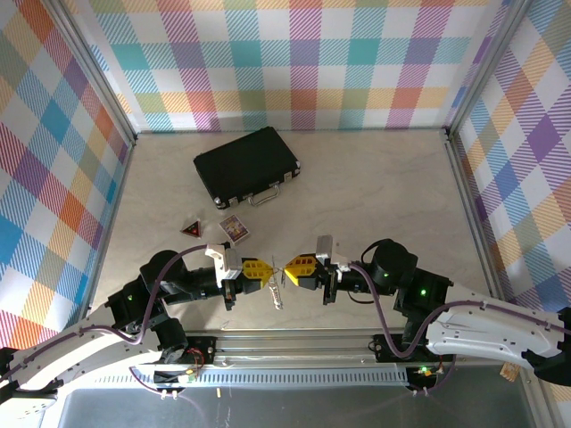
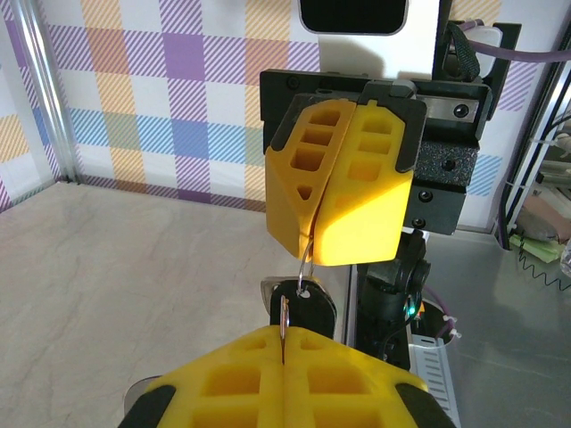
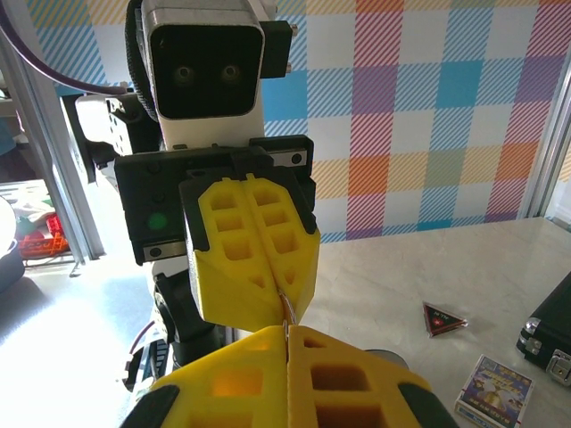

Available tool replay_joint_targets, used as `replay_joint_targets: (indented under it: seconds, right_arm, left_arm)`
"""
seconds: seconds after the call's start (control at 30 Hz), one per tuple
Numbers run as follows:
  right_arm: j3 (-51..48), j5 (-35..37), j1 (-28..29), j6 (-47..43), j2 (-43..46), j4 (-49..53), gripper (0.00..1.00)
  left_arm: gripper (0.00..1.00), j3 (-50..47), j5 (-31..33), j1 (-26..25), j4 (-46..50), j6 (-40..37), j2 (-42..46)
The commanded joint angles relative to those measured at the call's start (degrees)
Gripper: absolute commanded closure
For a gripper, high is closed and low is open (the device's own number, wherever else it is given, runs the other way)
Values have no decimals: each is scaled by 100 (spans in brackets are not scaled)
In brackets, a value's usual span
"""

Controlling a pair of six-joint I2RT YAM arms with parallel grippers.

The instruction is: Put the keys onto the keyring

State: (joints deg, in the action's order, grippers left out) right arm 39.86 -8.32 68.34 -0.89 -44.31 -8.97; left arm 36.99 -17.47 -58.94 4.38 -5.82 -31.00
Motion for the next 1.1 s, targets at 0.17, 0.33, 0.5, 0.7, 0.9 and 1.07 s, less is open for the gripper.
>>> replay_joint_targets:
  seconds: [0.17,0.33,0.5,0.7,0.9,1.07]
  right_arm:
    - [-39,54,30,-61,-51,-135,100]
    - [-44,85,31,-78,-51,-132,100]
    - [-61,102,30,-62,-31,-153,100]
    - [-57,127,31,-72,-9,-96,100]
    - [-55,146,32,-92,-33,-96,100]
    - [-48,131,31,-87,-60,-105,100]
  left_arm:
    - [100,115,-98,39,-182,-82,64]
    - [100,128,-98,41,-148,-77,68]
    - [100,116,-91,32,-158,-82,77]
    - [100,122,-92,39,-144,-92,94]
    - [100,115,-89,32,-174,-87,86]
    - [100,121,-98,34,-159,-86,86]
